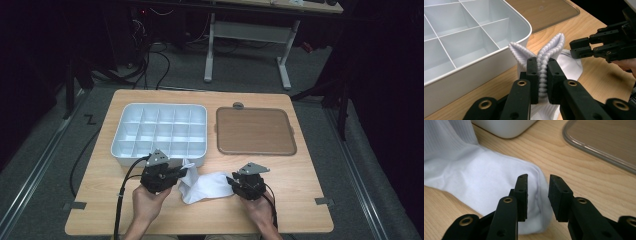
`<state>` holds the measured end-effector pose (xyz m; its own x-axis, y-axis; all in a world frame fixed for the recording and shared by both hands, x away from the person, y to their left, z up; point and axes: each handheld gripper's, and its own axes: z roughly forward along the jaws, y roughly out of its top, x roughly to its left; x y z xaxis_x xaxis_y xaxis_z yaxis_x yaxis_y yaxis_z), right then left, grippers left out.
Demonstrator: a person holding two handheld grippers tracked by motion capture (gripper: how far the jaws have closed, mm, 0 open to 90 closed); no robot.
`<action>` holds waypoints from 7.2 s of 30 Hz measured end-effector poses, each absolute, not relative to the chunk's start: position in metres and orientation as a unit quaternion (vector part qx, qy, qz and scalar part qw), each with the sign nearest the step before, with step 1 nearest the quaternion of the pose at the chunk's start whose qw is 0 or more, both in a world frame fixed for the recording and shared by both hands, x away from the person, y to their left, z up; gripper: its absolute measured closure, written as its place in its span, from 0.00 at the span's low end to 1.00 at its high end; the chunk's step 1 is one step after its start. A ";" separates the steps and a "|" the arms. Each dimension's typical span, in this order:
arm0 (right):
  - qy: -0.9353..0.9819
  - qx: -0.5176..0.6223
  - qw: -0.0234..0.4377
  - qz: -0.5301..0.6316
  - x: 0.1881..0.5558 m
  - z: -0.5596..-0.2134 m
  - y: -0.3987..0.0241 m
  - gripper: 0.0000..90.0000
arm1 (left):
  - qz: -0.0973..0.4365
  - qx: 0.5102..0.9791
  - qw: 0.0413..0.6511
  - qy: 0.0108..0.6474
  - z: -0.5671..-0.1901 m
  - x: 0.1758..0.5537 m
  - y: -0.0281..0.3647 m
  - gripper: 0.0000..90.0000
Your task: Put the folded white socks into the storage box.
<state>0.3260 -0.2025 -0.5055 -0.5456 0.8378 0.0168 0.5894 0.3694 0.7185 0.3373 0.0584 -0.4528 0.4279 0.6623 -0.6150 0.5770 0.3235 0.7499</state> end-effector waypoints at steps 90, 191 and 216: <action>0.808 0.440 0.133 0.370 0.320 -0.518 -0.179 0.85 | 0.006 0.641 0.577 0.505 -0.482 0.319 -0.003 0.61; 0.850 0.376 0.183 0.320 0.313 -0.515 -0.155 0.94 | 0.106 0.628 0.536 0.554 -0.535 0.327 0.042 0.51; 0.846 0.355 0.169 0.361 0.316 -0.493 -0.134 0.93 | 0.065 0.580 0.542 0.605 -0.523 0.357 0.049 0.45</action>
